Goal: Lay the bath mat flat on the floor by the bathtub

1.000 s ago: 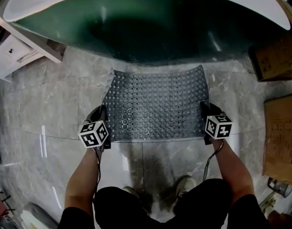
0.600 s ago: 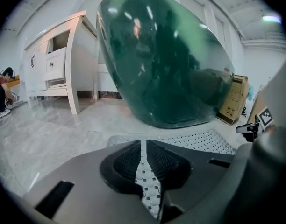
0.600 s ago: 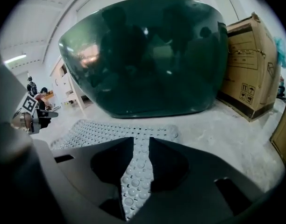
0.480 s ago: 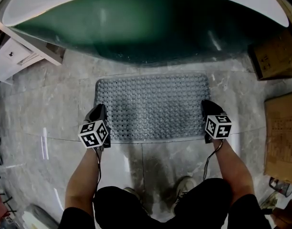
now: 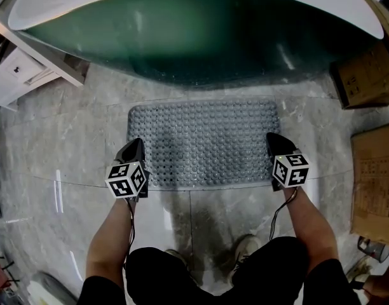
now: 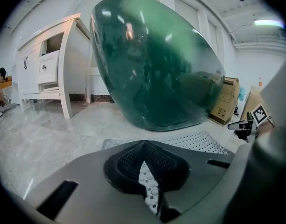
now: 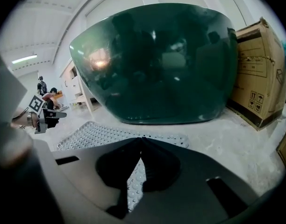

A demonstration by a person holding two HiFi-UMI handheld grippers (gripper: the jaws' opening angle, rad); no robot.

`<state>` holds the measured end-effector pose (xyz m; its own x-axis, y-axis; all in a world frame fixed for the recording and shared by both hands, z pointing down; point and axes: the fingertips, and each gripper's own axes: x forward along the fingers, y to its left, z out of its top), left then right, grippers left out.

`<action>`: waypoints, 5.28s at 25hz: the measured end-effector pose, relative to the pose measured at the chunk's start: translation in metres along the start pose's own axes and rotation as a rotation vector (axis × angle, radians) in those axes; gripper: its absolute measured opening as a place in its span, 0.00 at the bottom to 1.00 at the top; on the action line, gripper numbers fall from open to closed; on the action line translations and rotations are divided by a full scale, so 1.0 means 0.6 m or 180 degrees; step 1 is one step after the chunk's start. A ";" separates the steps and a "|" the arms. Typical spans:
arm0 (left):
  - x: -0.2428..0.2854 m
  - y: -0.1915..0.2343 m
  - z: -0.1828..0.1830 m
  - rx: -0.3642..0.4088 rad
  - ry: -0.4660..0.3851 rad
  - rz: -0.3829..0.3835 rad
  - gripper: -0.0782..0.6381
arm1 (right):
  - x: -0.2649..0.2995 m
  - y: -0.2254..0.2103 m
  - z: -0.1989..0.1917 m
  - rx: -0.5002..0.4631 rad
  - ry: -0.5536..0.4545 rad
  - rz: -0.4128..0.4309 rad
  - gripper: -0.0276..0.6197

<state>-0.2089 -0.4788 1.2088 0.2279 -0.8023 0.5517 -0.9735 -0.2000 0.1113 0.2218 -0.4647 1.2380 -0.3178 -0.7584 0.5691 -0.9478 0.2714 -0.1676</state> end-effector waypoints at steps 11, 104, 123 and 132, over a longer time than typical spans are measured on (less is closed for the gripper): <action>-0.103 -0.032 0.093 -0.0096 -0.0101 -0.0202 0.13 | -0.089 0.064 0.092 0.0018 -0.0078 0.0047 0.07; -1.311 -0.615 0.676 -0.0064 -0.0484 -0.0805 0.13 | -1.326 0.502 0.662 -0.0154 -0.0803 0.0769 0.07; -1.427 -0.418 0.657 -0.0001 -0.0598 -0.1071 0.13 | -1.341 0.760 0.672 -0.0243 -0.0909 0.0559 0.07; -1.455 -0.354 0.652 -0.0026 -0.0624 -0.1230 0.13 | -1.345 0.836 0.658 -0.0247 -0.0866 0.0430 0.07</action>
<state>-0.1926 0.0438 0.3802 0.5746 -0.7611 0.3010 -0.8158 -0.5028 0.2858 -0.0081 0.0496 0.3767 -0.4463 -0.8403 0.3078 -0.8949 0.4170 -0.1591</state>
